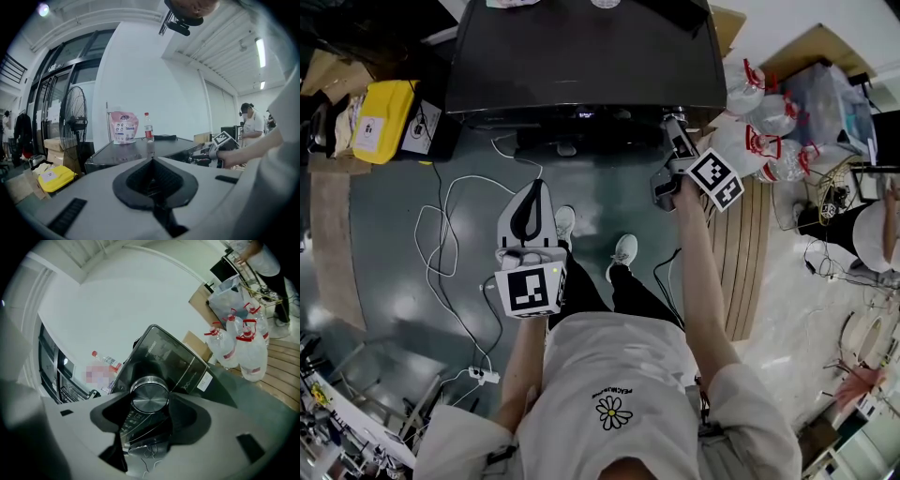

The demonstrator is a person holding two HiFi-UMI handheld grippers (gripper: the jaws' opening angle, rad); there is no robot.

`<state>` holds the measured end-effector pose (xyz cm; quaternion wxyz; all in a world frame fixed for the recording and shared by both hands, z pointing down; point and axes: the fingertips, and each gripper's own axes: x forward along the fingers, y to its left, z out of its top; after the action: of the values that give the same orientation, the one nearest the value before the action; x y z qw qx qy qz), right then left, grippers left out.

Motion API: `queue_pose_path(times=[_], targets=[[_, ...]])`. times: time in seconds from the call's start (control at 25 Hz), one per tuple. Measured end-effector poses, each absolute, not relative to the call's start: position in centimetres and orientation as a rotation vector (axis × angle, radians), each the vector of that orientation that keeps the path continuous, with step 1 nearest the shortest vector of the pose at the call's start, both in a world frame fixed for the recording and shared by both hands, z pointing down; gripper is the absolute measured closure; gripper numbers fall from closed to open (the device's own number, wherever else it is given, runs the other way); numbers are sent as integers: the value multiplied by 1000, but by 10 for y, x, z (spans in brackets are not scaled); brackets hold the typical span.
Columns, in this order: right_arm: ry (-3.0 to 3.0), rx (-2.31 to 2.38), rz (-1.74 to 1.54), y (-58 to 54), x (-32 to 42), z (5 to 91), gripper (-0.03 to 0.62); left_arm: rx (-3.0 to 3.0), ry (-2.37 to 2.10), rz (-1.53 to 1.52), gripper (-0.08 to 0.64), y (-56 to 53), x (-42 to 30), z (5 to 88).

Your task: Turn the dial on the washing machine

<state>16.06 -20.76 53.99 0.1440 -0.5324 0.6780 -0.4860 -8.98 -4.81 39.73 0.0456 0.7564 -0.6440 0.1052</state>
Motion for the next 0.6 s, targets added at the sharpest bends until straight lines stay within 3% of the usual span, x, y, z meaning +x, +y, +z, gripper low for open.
queue_pose_path(times=[0.6], targets=[[2205,-1747,-1234,-207,157,536,337,2301,-1968,324,561,-49,-88,399]])
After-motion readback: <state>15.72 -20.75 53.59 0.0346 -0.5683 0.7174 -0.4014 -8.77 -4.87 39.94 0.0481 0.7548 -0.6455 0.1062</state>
